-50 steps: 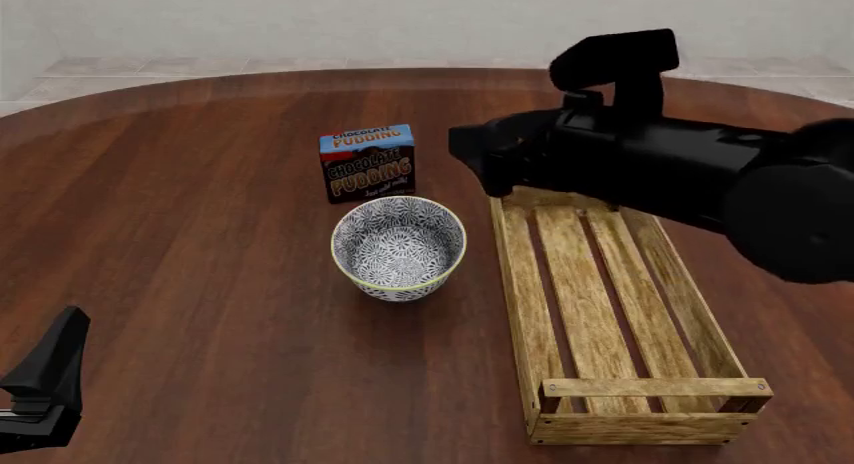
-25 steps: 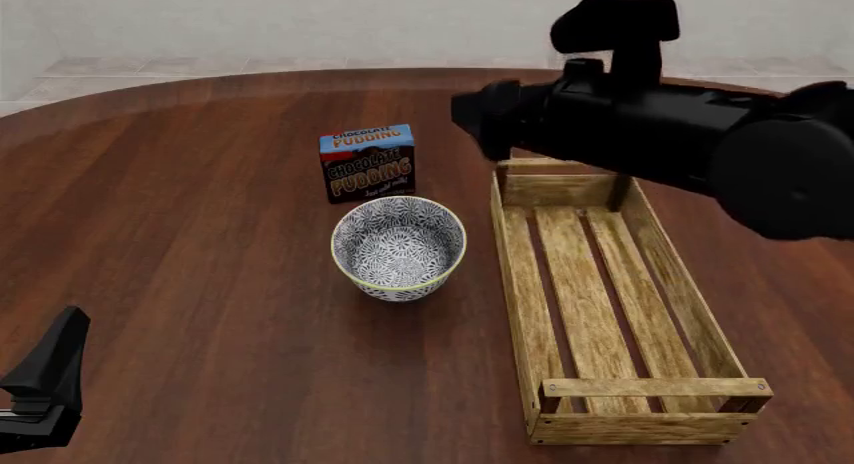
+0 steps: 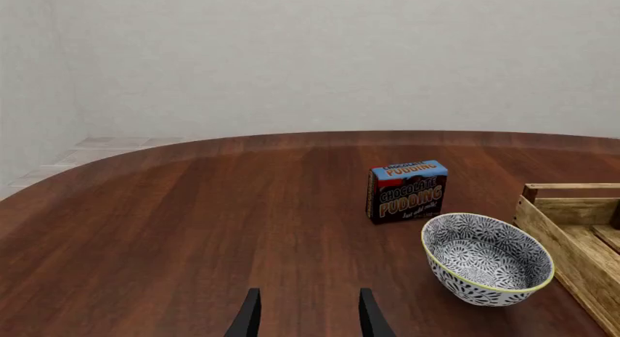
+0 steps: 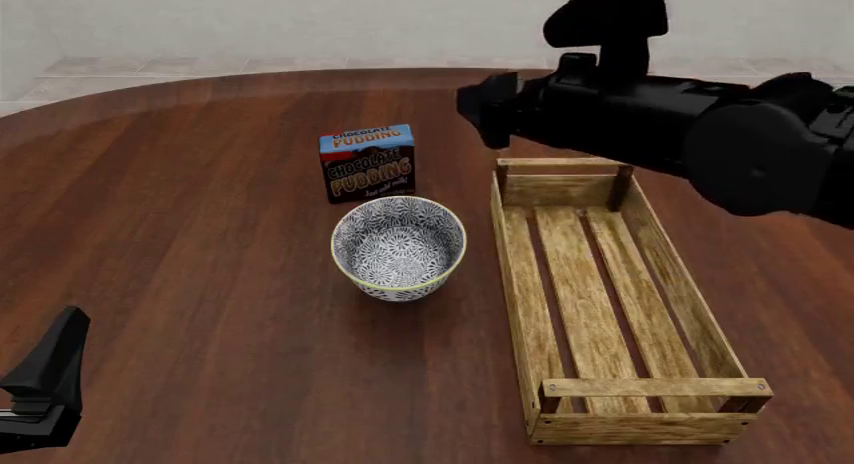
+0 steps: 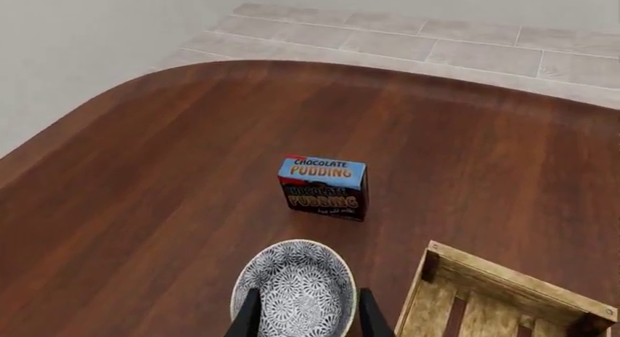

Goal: Pick up the bowl on the left and put it in the tray.

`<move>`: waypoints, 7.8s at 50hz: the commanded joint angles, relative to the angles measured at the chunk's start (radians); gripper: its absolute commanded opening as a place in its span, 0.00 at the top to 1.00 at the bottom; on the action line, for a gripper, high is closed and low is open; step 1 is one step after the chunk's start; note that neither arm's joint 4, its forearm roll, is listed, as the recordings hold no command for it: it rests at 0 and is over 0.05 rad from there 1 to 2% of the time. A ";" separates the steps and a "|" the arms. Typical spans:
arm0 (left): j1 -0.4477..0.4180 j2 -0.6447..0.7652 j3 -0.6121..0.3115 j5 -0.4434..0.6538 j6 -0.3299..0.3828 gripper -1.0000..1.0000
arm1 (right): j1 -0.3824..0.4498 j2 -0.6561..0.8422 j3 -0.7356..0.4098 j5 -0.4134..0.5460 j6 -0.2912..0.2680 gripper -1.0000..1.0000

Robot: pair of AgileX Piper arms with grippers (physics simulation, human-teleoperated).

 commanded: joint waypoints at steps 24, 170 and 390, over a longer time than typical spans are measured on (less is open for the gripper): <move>0.000 0.000 0.000 0.000 0.000 0.00 | -0.025 0.129 -0.037 -0.037 -0.027 0.00; 0.000 0.000 0.000 0.000 0.000 0.00 | -0.049 0.440 -0.086 -0.124 -0.041 0.00; 0.000 0.000 0.000 0.000 0.000 0.00 | -0.036 0.649 -0.110 -0.232 -0.060 0.00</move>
